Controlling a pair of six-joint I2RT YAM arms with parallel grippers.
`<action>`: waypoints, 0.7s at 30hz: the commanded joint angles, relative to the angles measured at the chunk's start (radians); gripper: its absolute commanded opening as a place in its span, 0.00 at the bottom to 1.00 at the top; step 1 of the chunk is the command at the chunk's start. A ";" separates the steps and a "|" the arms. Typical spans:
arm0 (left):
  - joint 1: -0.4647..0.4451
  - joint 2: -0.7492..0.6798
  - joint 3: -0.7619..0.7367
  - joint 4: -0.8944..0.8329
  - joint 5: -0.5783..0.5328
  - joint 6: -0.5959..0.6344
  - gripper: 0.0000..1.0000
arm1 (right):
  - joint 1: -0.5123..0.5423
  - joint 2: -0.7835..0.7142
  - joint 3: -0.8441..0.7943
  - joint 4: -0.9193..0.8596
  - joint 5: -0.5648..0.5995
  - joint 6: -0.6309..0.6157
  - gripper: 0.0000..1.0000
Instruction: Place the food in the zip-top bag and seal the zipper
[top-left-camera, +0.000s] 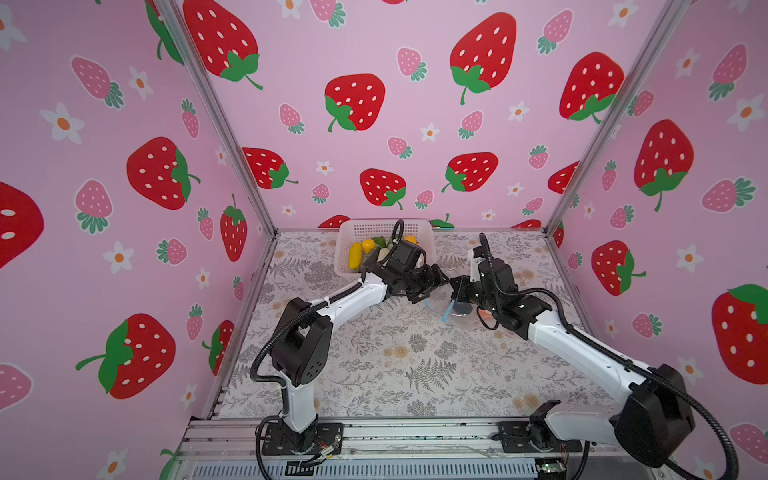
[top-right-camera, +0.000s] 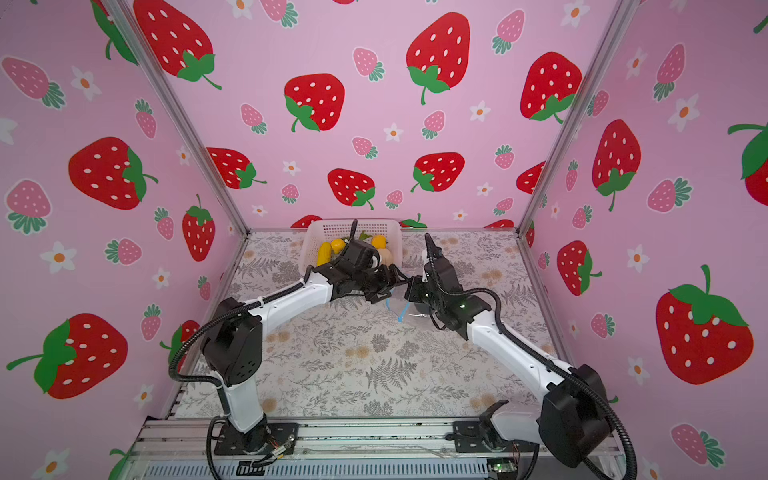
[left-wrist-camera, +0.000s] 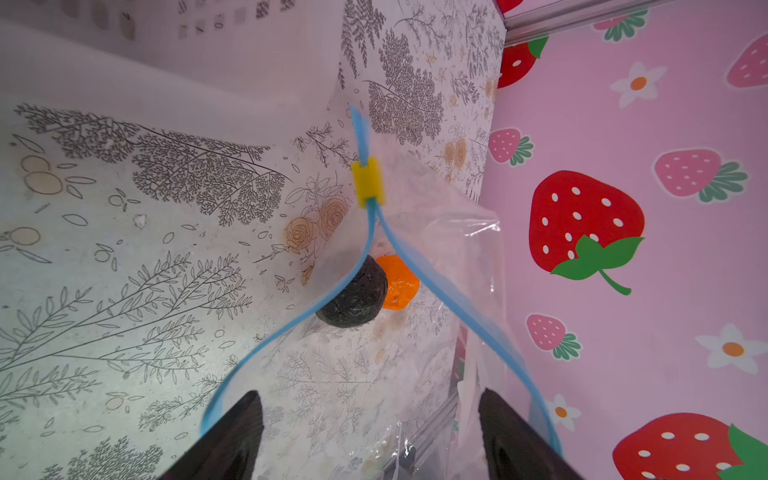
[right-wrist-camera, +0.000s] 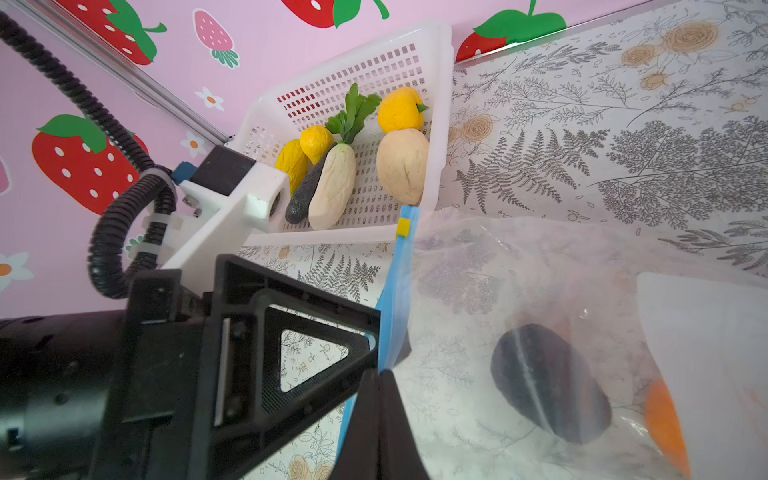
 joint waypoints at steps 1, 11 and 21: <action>-0.006 -0.045 0.048 -0.048 -0.040 0.048 0.84 | 0.004 -0.036 0.009 0.019 0.004 0.013 0.04; 0.059 -0.082 0.189 -0.312 -0.241 0.320 0.80 | 0.004 -0.055 -0.022 0.022 0.014 0.019 0.04; 0.133 0.212 0.534 -0.464 -0.343 0.491 0.77 | 0.004 -0.037 -0.009 0.012 0.008 0.004 0.04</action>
